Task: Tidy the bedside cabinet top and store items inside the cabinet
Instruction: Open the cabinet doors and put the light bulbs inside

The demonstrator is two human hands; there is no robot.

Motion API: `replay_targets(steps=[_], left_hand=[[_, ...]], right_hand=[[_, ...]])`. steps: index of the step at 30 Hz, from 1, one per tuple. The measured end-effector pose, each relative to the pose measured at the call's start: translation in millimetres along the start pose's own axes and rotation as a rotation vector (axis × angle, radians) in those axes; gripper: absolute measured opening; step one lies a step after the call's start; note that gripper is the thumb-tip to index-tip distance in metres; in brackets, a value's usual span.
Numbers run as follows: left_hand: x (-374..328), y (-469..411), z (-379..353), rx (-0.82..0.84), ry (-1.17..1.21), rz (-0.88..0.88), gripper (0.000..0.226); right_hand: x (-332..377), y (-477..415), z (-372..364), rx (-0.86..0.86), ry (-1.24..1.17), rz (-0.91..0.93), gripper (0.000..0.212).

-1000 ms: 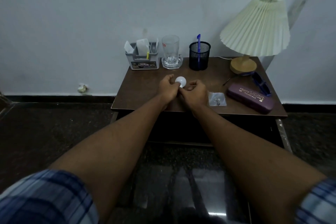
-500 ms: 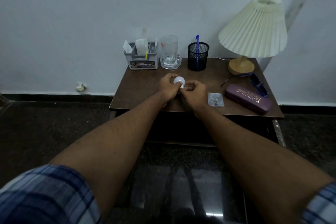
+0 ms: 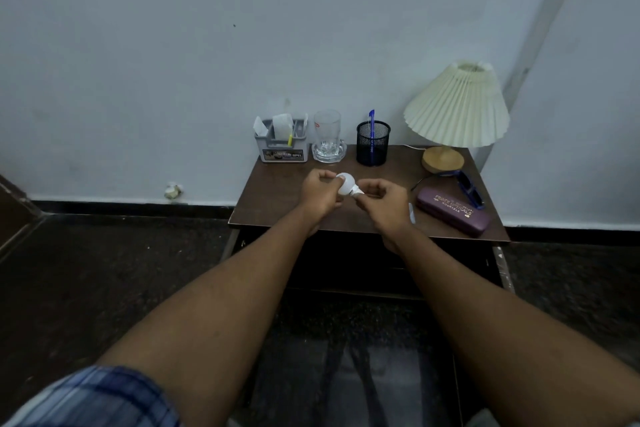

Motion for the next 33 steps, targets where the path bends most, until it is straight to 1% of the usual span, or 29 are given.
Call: replay_targets(steps=[4,7,11,13,16,21,28,33], left_hand=[[2,31,13,0.016,0.153,0.044,0.014],[15,61,21,0.037,0.232,0.078,0.01],[48,95,33,0.018,0.288,0.163,0.016],[67,107,36,-0.006,0.249,0.201,0.018],[97,120,38,-0.059,0.16,0.255,0.016],[129,123,35,-0.104,0.089,0.28,0.017],[157,87,35,-0.141,-0.008,0.252,0.012],[173,46,37,-0.096,-0.126,0.253,0.013]], right_hand=[[5,26,8,0.035,-0.095,-0.004,0.023],[-3,51,12,0.06,-0.108,-0.034,0.025],[-27,88,12,0.1,-0.13,-0.108,0.022],[-46,101,11,0.102,-0.116,-0.147,0.021],[-78,115,9,0.079,-0.093,-0.233,0.024],[-112,116,5,0.024,-0.009,-0.282,0.024],[-136,83,-13,0.039,0.117,-0.285,0.024],[-155,46,-31,0.029,0.226,-0.268,0.023]])
Point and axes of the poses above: each hand's wrist, its own y-axis away from the middle knuckle, its own z-axis out of the back of the hand, x = y × z, the point moved 6 cm from there along -y, towards the middle knuckle, and after that the axes turned 4 degrees about -z, right-handed, at the moved point
